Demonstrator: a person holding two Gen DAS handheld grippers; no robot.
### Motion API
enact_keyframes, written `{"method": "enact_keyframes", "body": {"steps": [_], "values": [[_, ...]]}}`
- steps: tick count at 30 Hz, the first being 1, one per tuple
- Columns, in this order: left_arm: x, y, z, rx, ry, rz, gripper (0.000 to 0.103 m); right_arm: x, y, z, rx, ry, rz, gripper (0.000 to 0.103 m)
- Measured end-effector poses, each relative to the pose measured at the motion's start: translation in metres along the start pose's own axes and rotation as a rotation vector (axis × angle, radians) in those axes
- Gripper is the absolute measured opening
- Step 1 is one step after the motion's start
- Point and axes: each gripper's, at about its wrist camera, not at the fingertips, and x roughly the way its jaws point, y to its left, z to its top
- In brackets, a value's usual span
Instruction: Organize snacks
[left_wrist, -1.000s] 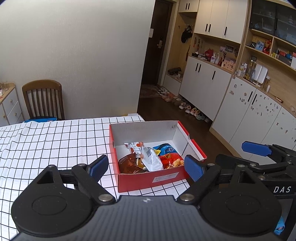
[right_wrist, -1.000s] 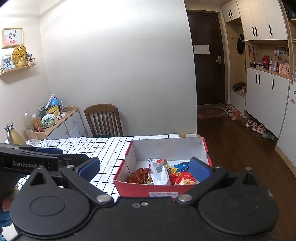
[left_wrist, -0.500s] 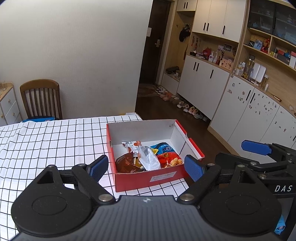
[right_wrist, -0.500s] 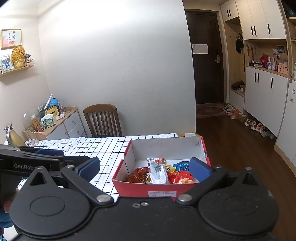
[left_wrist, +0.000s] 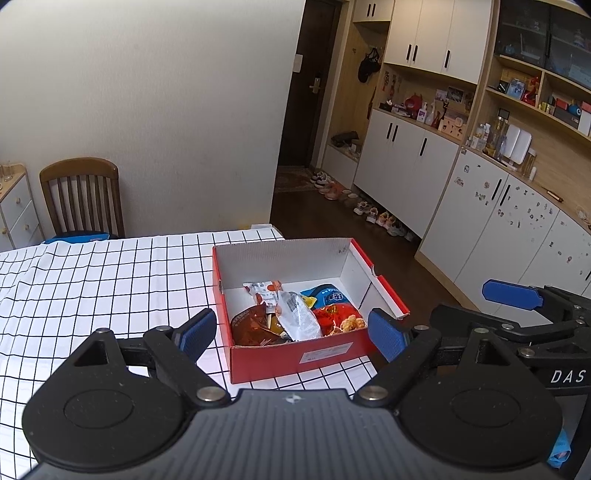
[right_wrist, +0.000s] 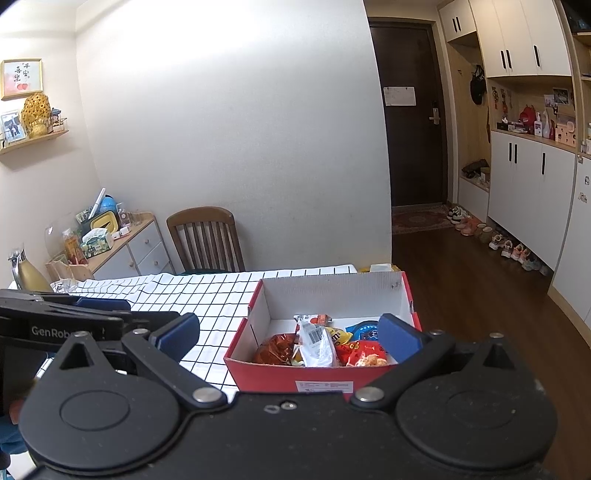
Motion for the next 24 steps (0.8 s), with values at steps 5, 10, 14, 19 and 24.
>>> {"method": "enact_keyframes", "body": {"steps": [5,10,14,19,24], "values": [[0.0021,0.0010,0.0011,-0.003,0.003,-0.002,0.089,0.0000,0.0000,0.0001,0.001,0.001,0.000,0.103],[0.0043,0.0005,0.0021,-0.004,0.005,-0.005,0.089,0.0012,-0.0011,0.0002,0.005,0.004,-0.004,0.103],[0.0054,-0.0017,0.0026,0.002,0.003,-0.008,0.089,0.0031,-0.0007,0.0007,0.007,0.009,-0.008,0.103],[0.0060,-0.0025,0.0040,0.003,-0.002,-0.012,0.089,0.0033,-0.0011,0.0006,0.006,0.009,-0.010,0.103],[0.0059,-0.0016,0.0042,0.002,-0.004,-0.018,0.089,0.0044,-0.0006,0.0018,0.011,0.006,-0.012,0.103]]}}
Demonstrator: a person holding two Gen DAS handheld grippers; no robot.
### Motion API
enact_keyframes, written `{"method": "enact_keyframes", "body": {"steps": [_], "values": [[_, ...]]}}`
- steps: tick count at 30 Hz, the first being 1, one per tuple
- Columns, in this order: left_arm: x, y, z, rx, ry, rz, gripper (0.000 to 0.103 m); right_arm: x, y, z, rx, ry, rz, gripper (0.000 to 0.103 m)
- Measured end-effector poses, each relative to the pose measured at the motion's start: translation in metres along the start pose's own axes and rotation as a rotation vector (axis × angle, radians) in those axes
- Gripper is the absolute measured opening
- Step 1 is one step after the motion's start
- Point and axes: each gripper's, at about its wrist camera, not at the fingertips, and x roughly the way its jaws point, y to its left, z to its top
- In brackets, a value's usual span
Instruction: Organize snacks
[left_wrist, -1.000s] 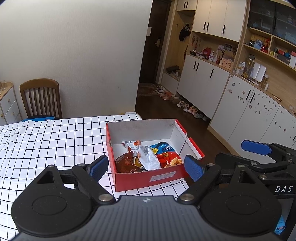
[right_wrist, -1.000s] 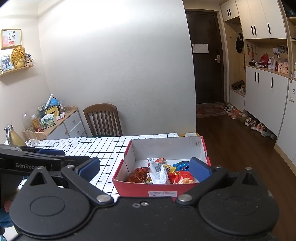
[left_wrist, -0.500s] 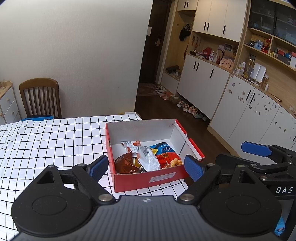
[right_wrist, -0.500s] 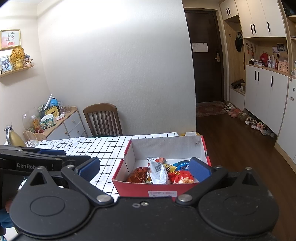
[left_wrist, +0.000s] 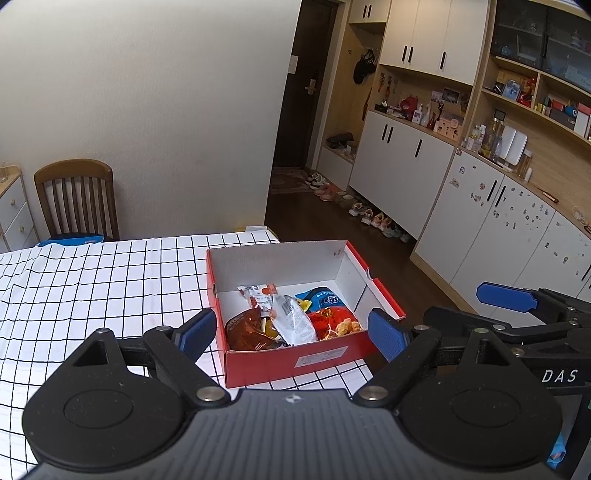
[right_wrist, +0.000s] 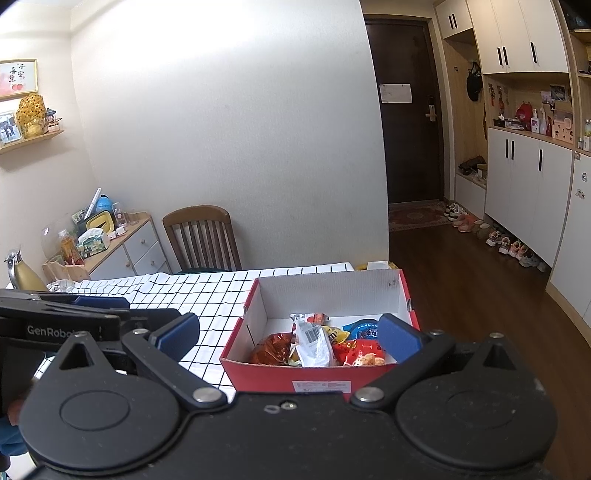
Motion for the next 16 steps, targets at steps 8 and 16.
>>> {"method": "enact_keyframes", "body": {"steps": [8,16], "values": [[-0.0003,0.0025,0.0005,0.001,-0.001,-0.021,0.089,0.0022,-0.0011,-0.0004,0.005,0.000,-0.016,0.103],[-0.0046,0.0038,0.0005,0.003,-0.014,-0.026,0.089,0.0039,-0.0036,-0.0006,0.029,0.005,-0.045,0.103]]}}
